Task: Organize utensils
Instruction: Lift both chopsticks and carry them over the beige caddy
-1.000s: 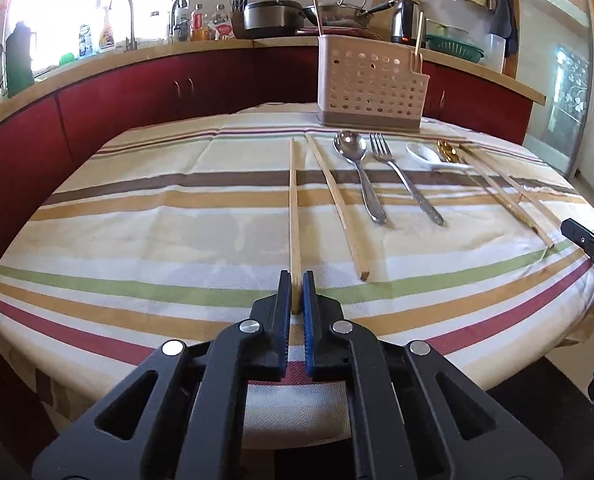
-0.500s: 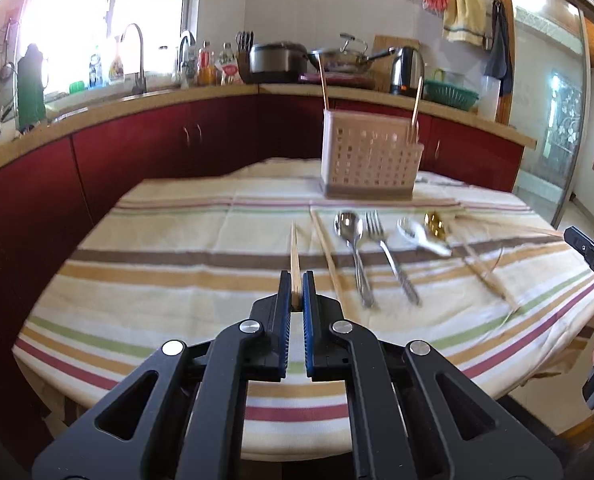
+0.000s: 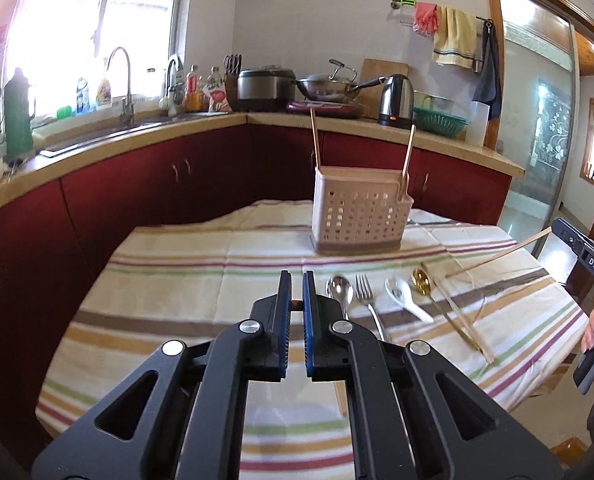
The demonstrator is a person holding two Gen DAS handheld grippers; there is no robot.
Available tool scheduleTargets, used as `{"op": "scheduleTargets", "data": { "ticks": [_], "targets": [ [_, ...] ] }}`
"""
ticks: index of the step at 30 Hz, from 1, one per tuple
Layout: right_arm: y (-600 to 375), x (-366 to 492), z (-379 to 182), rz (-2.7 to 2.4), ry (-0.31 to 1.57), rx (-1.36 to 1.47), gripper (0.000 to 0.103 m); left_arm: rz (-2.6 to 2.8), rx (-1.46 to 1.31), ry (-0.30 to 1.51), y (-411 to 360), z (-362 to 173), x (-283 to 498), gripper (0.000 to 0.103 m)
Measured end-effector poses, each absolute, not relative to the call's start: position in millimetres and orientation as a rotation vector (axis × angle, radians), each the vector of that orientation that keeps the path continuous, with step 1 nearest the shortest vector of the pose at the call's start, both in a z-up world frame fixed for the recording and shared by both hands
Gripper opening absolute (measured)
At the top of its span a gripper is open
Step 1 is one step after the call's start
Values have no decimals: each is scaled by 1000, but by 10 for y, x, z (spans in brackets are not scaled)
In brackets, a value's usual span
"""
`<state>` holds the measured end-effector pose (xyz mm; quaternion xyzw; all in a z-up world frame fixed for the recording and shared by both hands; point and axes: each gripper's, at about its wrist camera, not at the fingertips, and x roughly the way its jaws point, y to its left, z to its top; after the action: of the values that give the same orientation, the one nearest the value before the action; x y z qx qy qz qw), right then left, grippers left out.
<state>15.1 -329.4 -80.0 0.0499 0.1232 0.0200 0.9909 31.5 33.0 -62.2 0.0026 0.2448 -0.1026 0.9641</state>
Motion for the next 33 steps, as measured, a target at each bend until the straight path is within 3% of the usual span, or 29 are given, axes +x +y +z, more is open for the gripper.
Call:
{"op": "scheduleTargets", "data": {
  "ticks": [16,33],
  "targets": [
    [-3315,825,-455,85,258,85,7,-257,42,456,214,-157,1149,6],
    [-3299,1138,56,163,233,105,7,-340,54,395,84,320,1525,6]
  ]
}}
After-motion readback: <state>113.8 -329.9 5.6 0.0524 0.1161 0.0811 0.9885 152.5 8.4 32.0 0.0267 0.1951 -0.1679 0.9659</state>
